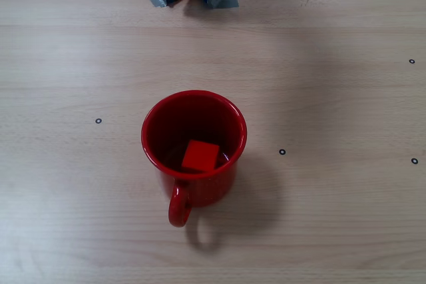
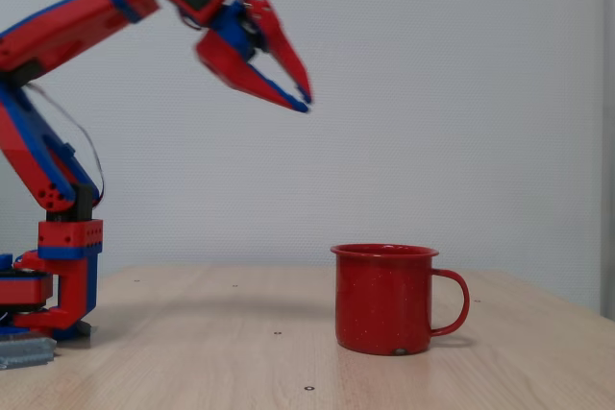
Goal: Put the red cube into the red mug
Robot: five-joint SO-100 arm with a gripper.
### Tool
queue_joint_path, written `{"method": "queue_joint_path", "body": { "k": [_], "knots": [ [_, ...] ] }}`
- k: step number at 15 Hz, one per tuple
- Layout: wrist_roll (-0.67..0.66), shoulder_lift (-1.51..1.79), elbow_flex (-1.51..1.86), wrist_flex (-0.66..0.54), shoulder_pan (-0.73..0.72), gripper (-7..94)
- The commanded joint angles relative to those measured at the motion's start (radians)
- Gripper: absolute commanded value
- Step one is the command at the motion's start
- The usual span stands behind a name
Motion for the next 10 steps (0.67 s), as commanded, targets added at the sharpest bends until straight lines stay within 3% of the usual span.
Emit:
{"method": "queue_joint_path", "body": {
  "k": [1, 10],
  "knots": [
    [-0.015, 0.216, 0.101, 0.018, -0.003, 0],
    [-0.069, 0.957, 1.197, -0.259, -0.075, 0]
  ]
}}
